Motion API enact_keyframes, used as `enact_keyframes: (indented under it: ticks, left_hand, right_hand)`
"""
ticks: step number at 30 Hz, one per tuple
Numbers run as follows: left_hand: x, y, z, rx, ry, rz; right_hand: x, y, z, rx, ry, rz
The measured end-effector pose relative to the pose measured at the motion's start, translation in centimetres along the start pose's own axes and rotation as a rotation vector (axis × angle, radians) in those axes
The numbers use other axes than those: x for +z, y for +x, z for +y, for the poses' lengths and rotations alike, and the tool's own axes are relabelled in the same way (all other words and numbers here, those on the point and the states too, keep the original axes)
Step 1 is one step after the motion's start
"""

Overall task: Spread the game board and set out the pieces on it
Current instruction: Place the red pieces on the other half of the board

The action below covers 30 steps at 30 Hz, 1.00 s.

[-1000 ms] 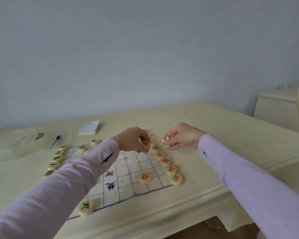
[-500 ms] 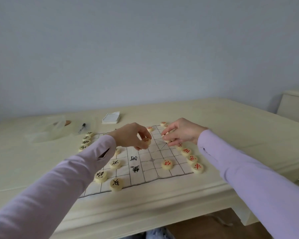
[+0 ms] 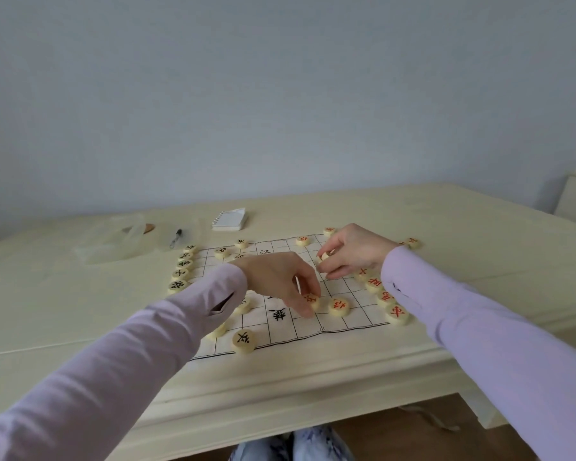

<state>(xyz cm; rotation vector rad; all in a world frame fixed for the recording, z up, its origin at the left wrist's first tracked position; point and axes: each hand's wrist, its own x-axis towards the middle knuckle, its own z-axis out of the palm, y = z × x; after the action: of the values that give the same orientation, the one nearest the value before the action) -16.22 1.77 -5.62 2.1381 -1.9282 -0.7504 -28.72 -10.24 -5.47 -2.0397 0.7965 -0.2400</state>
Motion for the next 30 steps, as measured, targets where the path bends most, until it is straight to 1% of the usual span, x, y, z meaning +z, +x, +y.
enact_keyframes:
  ticks: [6, 14, 16, 17, 20, 21, 23, 26, 30]
  left_hand:
    - [0.7, 0.0, 1.0, 0.051, 0.019, -0.094]
    - [1.6, -0.4, 1.3, 0.081, -0.019, -0.125]
    - [0.9, -0.6, 1.1, 0.087, -0.036, -0.068]
    - [0.4, -0.6, 1.0, 0.086, -0.054, -0.008]
    - [-0.6, -0.2, 0.6, 0.070, -0.132, 0.238]
    - [-0.7, 0.0, 0.5, 0.067, -0.156, 0.297]
    - [-0.5, 0.2, 0.6, 0.078, -0.193, 0.350]
    - [-0.2, 0.5, 1.0, 0.104, -0.166, 0.405]
    - [-0.2, 0.9, 1.4, 0.076, -0.160, 0.465]
  right_hand:
    - [-0.2, 0.0, 0.3, 0.000, -0.030, 0.016]
    - [0.1, -0.4, 0.3, -0.007, 0.042, 0.025]
    - [0.1, -0.4, 0.4, -0.005, 0.045, 0.016]
    - [0.0, -0.4, 0.4, -0.005, 0.043, 0.011]
    - [-0.3, -0.6, 0.3, -0.005, 0.026, 0.001]
    - [-0.4, -0.7, 0.1, -0.004, 0.029, 0.000]
    - [-0.5, -1.0, -0.3, 0.000, 0.084, -0.010]
    - [-0.6, -1.3, -0.7, 0.013, 0.181, -0.021]
    - [-0.8, -1.6, -1.3, 0.038, 0.253, -0.035]
